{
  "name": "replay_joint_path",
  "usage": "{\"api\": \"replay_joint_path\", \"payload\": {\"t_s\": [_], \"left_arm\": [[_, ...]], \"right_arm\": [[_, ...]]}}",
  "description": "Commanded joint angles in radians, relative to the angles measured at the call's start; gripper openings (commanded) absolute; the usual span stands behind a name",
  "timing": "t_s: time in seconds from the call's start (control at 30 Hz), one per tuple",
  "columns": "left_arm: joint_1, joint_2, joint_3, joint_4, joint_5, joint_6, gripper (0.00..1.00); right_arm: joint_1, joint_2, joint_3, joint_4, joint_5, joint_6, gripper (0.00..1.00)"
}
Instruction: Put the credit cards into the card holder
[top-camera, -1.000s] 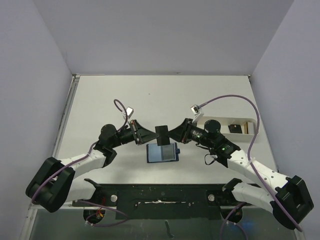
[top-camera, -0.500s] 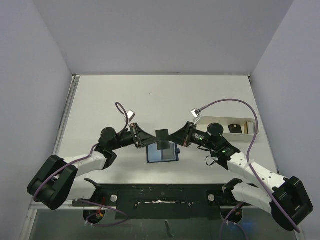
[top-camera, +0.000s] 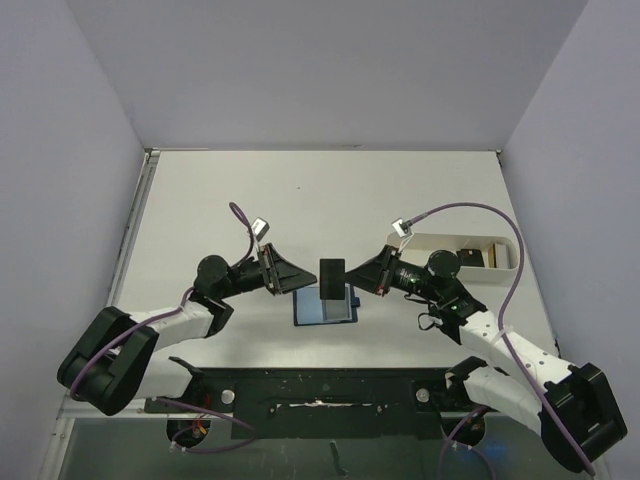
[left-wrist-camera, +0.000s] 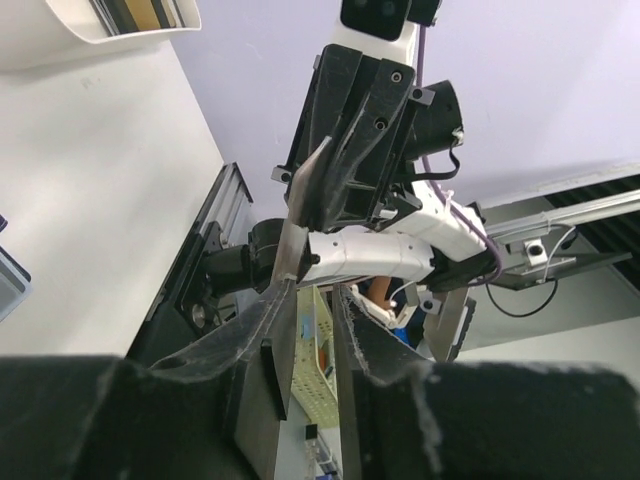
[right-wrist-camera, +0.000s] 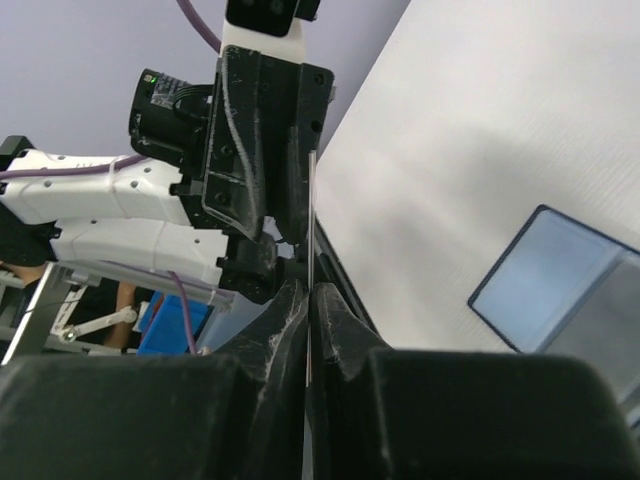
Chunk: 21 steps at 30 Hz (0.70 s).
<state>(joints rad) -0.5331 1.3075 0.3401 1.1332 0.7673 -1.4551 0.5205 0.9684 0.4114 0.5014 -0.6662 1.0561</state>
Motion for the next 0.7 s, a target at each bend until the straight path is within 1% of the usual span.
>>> {"api": "replay_joint_path", "payload": {"t_s": [0.0, 0.03, 0.07, 0.1, 0.23, 0.27, 0.37, 0.43, 0.53, 0.67], "left_arm": [[0.020, -0.006, 0.013, 0.113, 0.020, -0.007, 0.22], [0.019, -0.004, 0.015, 0.118, 0.020, -0.008, 0.14], [0.019, -0.002, 0.015, 0.125, 0.020, -0.009, 0.02], [0.019, 0.001, 0.017, 0.132, 0.020, -0.012, 0.00], [0.019, 0.008, 0.016, 0.145, 0.020, -0.013, 0.00], [0.019, 0.008, 0.012, 0.139, 0.019, -0.005, 0.02], [0.019, 0.006, 0.006, 0.090, 0.011, 0.040, 0.28], [0.019, -0.002, 0.008, 0.037, 0.001, 0.070, 0.39], [0.017, -0.011, 0.020, -0.007, -0.006, 0.109, 0.45], [0.011, -0.008, 0.038, -0.013, -0.004, 0.111, 0.46]], "right_arm": [[-0.033, -0.028, -0.002, 0.037, 0.001, -0.021, 0.00], [-0.034, -0.026, -0.003, 0.038, 0.001, -0.020, 0.00], [-0.033, -0.026, -0.004, 0.039, 0.002, -0.017, 0.00], [-0.034, -0.025, -0.007, 0.044, 0.003, -0.013, 0.00], [-0.034, -0.021, -0.016, 0.071, -0.002, 0.008, 0.00], [-0.034, -0.023, -0.018, 0.084, -0.005, 0.016, 0.00], [-0.032, -0.025, -0.022, 0.118, -0.012, 0.041, 0.00], [-0.028, -0.025, -0.021, 0.124, -0.013, 0.045, 0.00], [-0.014, -0.013, -0.018, 0.145, -0.016, 0.052, 0.00], [0.013, 0.022, -0.012, 0.177, -0.014, 0.070, 0.00]]}}
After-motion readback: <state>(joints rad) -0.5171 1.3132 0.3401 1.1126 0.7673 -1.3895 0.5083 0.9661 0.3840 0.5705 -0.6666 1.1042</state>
